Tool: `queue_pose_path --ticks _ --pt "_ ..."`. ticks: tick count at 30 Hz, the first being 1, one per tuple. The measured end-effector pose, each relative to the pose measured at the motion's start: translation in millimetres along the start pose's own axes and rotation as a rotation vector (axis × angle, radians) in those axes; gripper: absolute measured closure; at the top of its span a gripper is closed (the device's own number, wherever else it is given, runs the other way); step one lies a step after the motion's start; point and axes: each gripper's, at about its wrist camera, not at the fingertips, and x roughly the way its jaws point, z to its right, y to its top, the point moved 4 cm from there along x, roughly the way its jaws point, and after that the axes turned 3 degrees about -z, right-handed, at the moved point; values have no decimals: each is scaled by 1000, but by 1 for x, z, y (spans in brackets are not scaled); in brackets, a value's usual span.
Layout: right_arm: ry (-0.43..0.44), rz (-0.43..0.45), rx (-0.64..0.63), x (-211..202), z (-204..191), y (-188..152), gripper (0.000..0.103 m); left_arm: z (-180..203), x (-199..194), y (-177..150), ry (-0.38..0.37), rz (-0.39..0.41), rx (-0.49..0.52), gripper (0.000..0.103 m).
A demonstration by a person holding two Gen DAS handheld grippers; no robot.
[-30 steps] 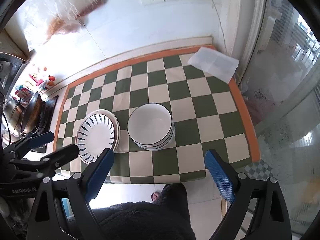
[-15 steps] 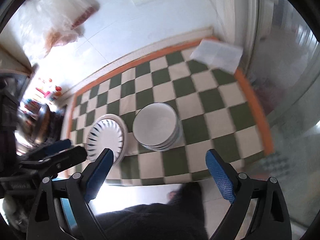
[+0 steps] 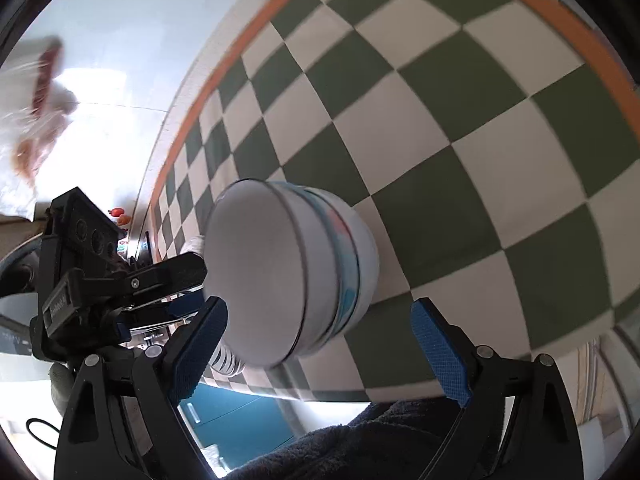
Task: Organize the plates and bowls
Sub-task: 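Reach both tools to the bowl stack and grip the red-floral bowl's rim, then lift the bowl stack with both tools and carry it over the plate stack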
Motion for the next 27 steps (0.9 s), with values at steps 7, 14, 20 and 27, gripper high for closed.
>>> queue_pose_path --ticks 7,14,20,27 --pt "51 -77 66 42 13 18 17 -14 27 16 -82 -58 -32 6" --pt "72 -135 94 74 16 29 35 -12 31 16 -113 -51 21 13" --pt "83 -117 99 80 18 32 43 -8 26 9 -92 -8 78 13" --pt "113 -87 83 81 19 28 46 -3 19 -2 -55 15 136 13"
